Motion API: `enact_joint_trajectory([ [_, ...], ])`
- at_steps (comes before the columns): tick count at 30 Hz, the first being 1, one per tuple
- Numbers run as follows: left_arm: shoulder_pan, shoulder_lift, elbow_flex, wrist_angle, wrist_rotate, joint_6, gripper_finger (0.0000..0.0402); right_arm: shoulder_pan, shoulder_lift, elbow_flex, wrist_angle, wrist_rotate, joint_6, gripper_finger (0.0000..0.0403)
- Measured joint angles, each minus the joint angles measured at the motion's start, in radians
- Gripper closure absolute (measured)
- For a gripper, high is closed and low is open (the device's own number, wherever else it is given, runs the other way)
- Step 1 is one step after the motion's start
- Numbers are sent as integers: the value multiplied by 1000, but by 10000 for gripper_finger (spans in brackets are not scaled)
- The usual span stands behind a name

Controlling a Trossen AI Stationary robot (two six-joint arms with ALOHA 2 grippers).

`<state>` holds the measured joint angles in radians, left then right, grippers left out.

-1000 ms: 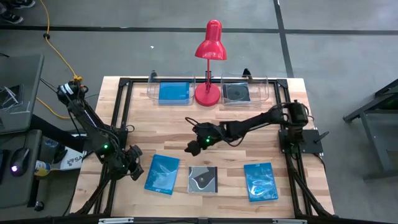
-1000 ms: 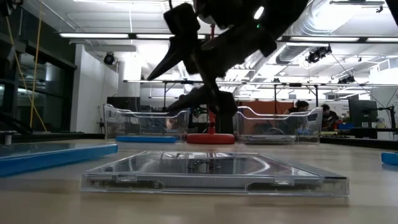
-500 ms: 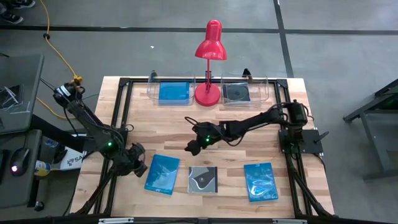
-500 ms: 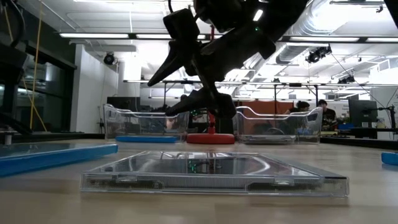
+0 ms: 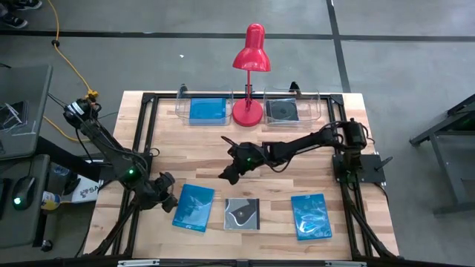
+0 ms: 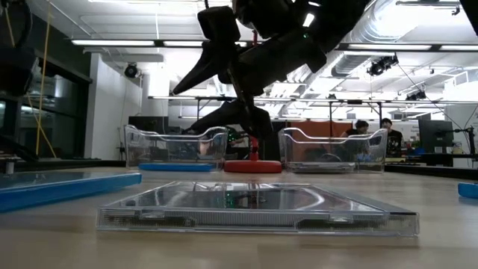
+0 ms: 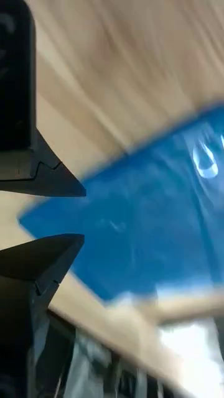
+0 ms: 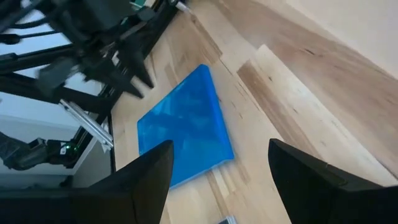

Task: Pick & place jewel cases by type
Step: Put the left blue cd case into the left transparent bin

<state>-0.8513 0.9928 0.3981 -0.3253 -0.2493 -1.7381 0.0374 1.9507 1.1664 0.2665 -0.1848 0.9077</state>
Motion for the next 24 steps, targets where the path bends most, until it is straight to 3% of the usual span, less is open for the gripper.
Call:
enact_joint_trajectory([
  [4, 0, 22, 30, 36, -78, 13, 296, 4, 0, 0, 0, -5, -1, 155],
  [16, -40, 302, 187, -16, -32, -92, 296, -5, 0, 0, 1, -35, -10, 155],
  [24, -39, 395, 291, -300, 111, -104, 296, -18, 0, 0, 1, -35, -17, 155],
])
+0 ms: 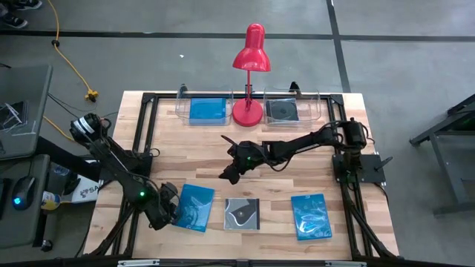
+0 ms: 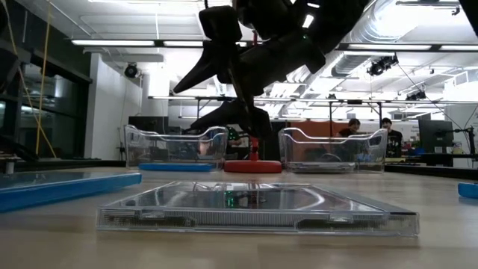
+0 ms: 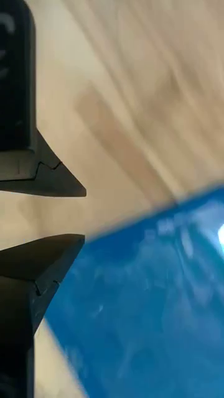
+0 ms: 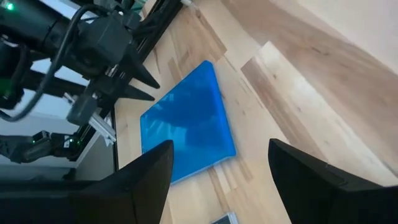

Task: Pick & place jewel cases by type
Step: Put the left blue cd case into the left transparent bin

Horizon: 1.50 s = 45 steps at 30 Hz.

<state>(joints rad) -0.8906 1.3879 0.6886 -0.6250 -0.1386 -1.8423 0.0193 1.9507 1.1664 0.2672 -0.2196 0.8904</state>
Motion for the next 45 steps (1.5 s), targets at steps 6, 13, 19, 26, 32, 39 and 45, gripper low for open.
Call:
enact_joint_trajectory([
  [6, 9, 3, 4, -18, 25, 13, 296, 7, 0, 0, -37, 52, 48, 155],
  [13, 16, 24, 4, 11, 45, 45, 296, 15, 2, 0, -35, 84, 122, 155],
  [19, 13, 94, 5, 103, 59, 64, 296, 28, 22, 0, -32, 74, 149, 155],
  [26, 13, 108, 6, 96, 62, 58, 296, 52, 170, 72, 8, -6, 207, 155],
  [32, 13, 109, 6, 96, 66, 63, 296, 73, 318, 255, -6, -121, 238, 155],
  [39, 13, 110, 5, 96, 57, 65, 296, 108, 431, 491, -217, -189, 152, 155],
  [45, 13, 110, 5, 96, 51, 63, 296, 116, 432, 531, -288, -174, 126, 155],
])
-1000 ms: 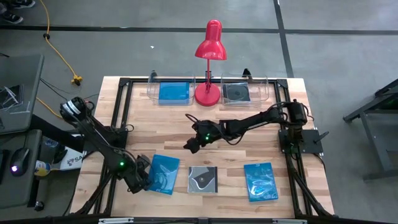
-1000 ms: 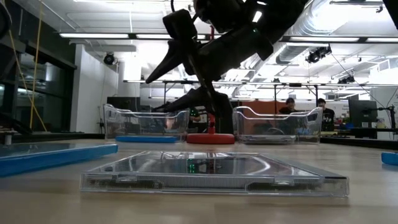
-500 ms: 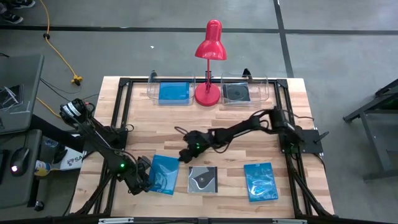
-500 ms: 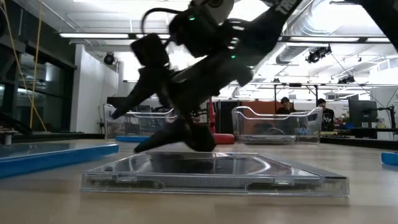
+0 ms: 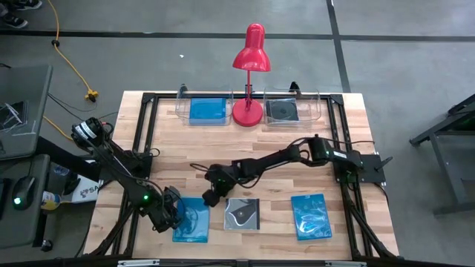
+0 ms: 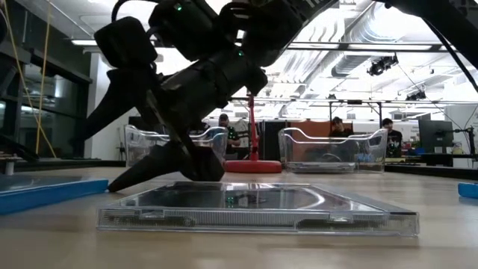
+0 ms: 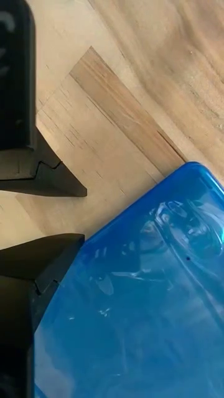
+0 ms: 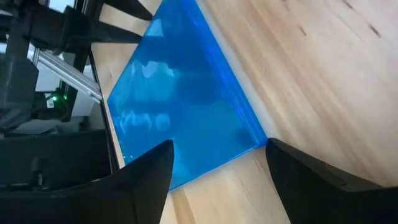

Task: Pick & place jewel cases by type
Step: Put the left blue cd case into the left transparent bin

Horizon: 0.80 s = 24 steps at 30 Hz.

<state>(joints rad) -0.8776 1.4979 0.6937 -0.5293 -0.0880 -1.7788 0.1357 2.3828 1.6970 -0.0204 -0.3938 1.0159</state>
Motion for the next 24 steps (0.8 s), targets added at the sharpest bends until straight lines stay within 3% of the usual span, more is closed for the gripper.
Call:
enact_joint_trajectory([
  [8, 0, 0, -1, 0, 4, -1, 296, -11, -4, 0, -75, -8, -7, 155],
  [24, 0, 1, -2, 3, -22, 3, 296, 12, -2, -4, 72, -28, -56, 155],
])
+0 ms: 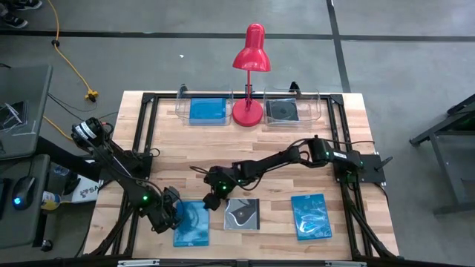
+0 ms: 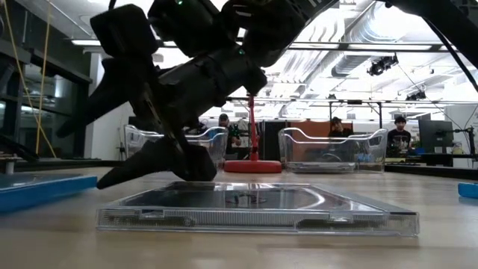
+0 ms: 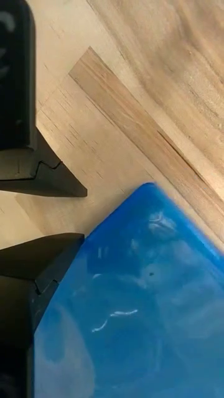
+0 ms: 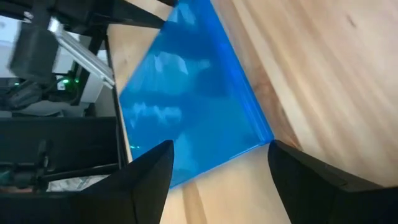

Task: Pick & place jewel cases by type
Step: Put the left blue cd case into the left transparent bin

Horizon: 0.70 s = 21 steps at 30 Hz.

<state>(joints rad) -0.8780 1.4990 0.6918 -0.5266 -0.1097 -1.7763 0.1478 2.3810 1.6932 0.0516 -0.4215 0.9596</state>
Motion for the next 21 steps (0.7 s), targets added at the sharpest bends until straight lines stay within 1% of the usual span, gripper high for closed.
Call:
enact_joint_trajectory([
  [6, 0, 0, 0, 0, -2, 4, 296, -8, 0, -3, 73, 19, 14, 155],
  [13, -1, 1, -1, 1, -19, 3, 296, -21, -19, -3, 113, 27, 20, 155],
  [16, -1, 1, -1, 1, -26, -3, 296, -24, -38, 2, 167, 30, 20, 155],
  [18, 0, 1, 0, -1, -31, -13, 296, -22, -41, 6, 224, 10, 28, 155],
  [21, 0, 1, 0, -1, -38, -16, 296, -16, -40, 4, 260, 3, 65, 155],
])
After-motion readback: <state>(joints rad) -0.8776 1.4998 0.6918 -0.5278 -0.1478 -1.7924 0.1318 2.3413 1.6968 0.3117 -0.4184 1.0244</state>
